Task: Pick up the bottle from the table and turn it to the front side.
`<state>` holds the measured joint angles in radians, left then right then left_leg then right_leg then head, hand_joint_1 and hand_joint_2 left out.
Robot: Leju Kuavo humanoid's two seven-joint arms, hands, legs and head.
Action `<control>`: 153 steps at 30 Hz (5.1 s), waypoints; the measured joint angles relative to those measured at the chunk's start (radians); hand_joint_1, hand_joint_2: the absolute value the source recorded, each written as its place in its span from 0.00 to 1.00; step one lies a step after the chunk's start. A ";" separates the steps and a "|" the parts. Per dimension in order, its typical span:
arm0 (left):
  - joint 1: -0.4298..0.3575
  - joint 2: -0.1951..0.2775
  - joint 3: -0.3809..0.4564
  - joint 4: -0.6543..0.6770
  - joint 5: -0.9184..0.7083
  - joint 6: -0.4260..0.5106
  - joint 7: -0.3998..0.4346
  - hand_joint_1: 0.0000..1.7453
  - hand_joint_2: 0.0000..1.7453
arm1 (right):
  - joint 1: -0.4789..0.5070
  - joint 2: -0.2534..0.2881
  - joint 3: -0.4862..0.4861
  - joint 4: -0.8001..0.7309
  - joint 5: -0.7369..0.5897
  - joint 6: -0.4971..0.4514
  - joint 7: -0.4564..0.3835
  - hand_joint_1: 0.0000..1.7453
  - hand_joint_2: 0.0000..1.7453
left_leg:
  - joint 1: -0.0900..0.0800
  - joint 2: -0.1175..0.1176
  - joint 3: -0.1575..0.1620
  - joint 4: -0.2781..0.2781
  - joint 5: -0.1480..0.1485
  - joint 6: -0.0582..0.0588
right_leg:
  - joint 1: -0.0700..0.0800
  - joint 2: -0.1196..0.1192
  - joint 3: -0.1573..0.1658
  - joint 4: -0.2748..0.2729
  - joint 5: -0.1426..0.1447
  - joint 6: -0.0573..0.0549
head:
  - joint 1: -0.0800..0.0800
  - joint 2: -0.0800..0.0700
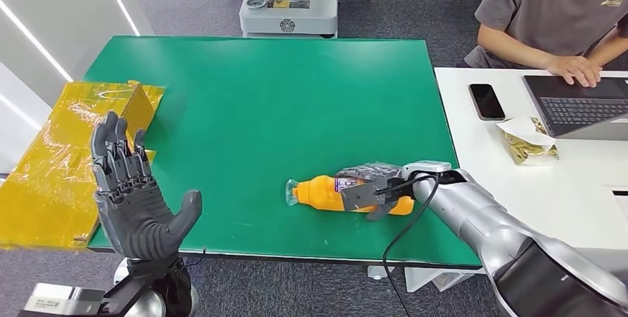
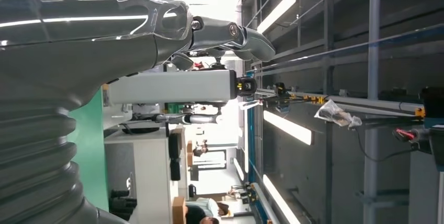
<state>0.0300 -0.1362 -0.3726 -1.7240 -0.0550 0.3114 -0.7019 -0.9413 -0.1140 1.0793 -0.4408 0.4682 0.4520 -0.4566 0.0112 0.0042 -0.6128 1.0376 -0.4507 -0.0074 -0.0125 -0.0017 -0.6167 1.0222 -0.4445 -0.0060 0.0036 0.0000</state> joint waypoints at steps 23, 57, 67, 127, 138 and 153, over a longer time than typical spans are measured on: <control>0.000 -0.019 0.017 0.020 -0.019 -0.012 0.000 0.00 1.00 | -0.003 -0.023 0.036 0.028 0.044 -0.057 0.066 0.00 1.00 | 0.000 0.000 0.006 0.000 0.000 0.000 | 0.000 0.000 0.007 -0.001 0.000 0.000 | 0.000 0.000; 0.001 -0.048 0.072 0.021 -0.021 -0.020 0.000 0.00 1.00 | -0.013 0.021 0.041 0.047 0.040 -0.206 0.091 1.00 1.00 | 0.000 0.000 0.004 0.000 0.000 0.000 | 0.000 0.000 0.005 0.000 0.000 0.000 | 0.000 0.000; 0.004 -0.048 0.082 0.021 -0.028 -0.006 0.000 0.00 1.00 | 0.043 0.044 -0.051 0.012 -0.061 -0.485 0.061 1.00 1.00 | 0.000 0.000 0.003 0.000 0.000 0.000 | 0.000 0.000 0.004 0.000 0.000 0.000 | 0.000 0.000; -0.348 -0.037 0.037 0.435 0.058 -0.400 0.238 0.00 1.00 | 0.488 0.221 -0.622 -0.624 0.322 -1.136 -0.242 1.00 1.00 | 0.000 0.000 0.001 0.000 0.000 -0.001 | 0.000 0.000 0.001 0.000 -0.001 0.000 | 0.000 0.000; -0.381 -0.036 -0.044 0.404 0.145 -0.426 0.293 0.00 1.00 | 0.425 0.294 -0.591 -0.484 0.308 -1.136 -0.197 1.00 1.00 | 0.000 0.000 0.001 -0.001 0.000 -0.001 | 0.000 0.000 0.001 0.001 -0.001 0.000 | 0.000 0.000; -0.394 -0.028 -0.090 0.399 0.146 -0.389 0.304 0.00 1.00 | 0.407 0.305 -0.574 -0.479 0.269 -1.136 -0.157 1.00 1.00 | 0.000 0.000 0.001 0.000 0.000 -0.001 | 0.000 0.000 0.001 0.000 -0.001 0.000 | 0.000 0.000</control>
<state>-0.3639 -0.1644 -0.4630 -1.3245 0.0905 -0.0780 -0.3980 -0.5340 0.1911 0.5049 -0.9200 0.7368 -0.6840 -0.6135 0.0113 0.0040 -0.6117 1.0371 -0.4511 -0.0080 -0.0124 -0.0018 -0.6155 1.0226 -0.4453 -0.0062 0.0034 0.0000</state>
